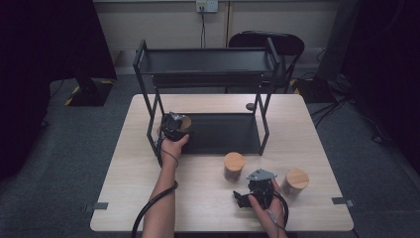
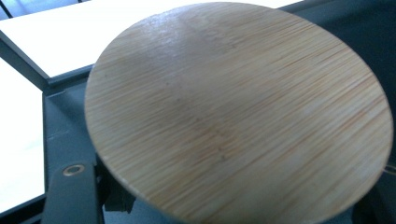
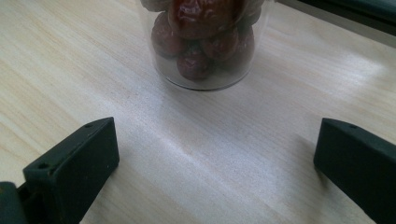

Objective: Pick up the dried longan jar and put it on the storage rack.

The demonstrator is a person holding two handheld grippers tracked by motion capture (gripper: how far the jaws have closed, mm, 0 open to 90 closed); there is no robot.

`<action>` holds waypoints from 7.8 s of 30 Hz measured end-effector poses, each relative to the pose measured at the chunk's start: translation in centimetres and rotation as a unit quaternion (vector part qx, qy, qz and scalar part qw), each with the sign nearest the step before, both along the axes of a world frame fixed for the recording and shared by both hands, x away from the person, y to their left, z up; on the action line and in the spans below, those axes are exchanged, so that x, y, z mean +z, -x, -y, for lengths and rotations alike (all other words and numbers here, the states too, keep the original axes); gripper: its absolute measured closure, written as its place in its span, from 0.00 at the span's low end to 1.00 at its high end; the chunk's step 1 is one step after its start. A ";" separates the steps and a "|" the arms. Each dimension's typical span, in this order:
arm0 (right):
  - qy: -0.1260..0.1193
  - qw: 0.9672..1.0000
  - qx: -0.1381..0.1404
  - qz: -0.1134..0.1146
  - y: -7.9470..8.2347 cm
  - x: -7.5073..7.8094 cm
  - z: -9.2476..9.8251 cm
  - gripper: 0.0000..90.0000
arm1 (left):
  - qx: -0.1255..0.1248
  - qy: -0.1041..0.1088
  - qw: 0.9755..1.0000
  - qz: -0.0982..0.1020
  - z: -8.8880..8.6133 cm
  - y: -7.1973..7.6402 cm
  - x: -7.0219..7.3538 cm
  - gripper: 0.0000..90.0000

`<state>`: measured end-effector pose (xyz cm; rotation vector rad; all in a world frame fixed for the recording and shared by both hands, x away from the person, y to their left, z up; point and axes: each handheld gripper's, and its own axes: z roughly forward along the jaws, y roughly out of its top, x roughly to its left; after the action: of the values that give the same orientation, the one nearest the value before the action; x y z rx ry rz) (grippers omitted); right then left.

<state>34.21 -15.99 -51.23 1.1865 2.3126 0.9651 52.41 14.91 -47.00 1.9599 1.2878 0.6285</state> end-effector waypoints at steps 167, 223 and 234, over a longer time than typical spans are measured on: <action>0.000 1.000 -0.001 0.000 0.0 0.0 0.0 0.00 | -0.092 0.064 0.994 0.000 -0.6 9.7 -0.6 0.07; 0.000 1.000 0.000 0.000 0.0 0.0 0.0 0.00 | -0.100 0.057 0.993 -0.005 -2.9 13.1 -1.7 0.06; 0.000 1.000 -0.001 0.000 0.0 0.0 0.0 0.00 | -0.094 0.055 0.994 -0.006 -3.7 13.8 -2.0 0.06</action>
<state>34.19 -15.99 -51.23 1.1880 2.3119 0.9647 38.64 18.56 -49.03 1.9681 1.1046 0.4438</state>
